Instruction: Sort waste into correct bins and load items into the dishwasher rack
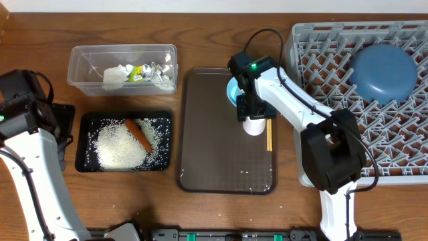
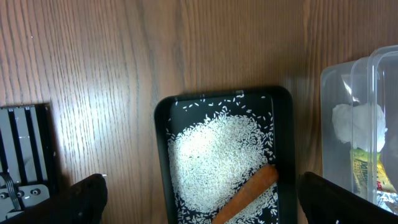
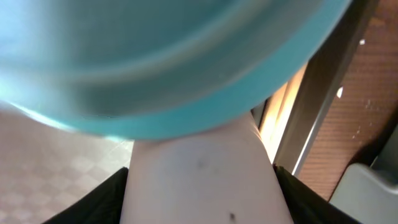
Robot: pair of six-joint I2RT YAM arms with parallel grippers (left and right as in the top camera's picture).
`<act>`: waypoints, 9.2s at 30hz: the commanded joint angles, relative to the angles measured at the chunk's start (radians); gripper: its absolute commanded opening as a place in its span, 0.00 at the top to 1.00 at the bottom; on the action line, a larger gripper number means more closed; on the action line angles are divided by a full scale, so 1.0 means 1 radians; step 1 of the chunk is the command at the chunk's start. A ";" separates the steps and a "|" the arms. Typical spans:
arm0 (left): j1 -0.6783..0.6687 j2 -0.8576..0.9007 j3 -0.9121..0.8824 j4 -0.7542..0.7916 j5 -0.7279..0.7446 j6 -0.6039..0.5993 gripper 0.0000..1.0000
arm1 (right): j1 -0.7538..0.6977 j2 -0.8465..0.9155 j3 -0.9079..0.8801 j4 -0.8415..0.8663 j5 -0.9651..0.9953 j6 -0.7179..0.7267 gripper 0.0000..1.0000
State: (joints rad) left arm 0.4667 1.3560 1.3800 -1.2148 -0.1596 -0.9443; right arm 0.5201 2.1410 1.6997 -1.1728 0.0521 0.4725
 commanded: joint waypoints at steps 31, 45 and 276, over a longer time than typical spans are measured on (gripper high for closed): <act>0.004 0.005 0.007 -0.004 -0.005 0.009 0.01 | -0.968 -0.446 -0.002 0.074 -0.052 -0.182 0.39; 0.004 0.005 0.007 -0.004 -0.005 0.009 0.01 | -1.141 -0.275 -0.002 0.110 -0.048 -0.182 0.28; 0.004 0.005 0.007 -0.004 -0.005 0.009 0.01 | -1.337 -0.126 0.229 -0.056 0.048 -0.182 0.22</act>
State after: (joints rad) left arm 0.4667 1.3560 1.3800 -1.2148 -0.1596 -0.9443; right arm -0.8249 2.0083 1.9343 -1.2312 0.1162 0.3065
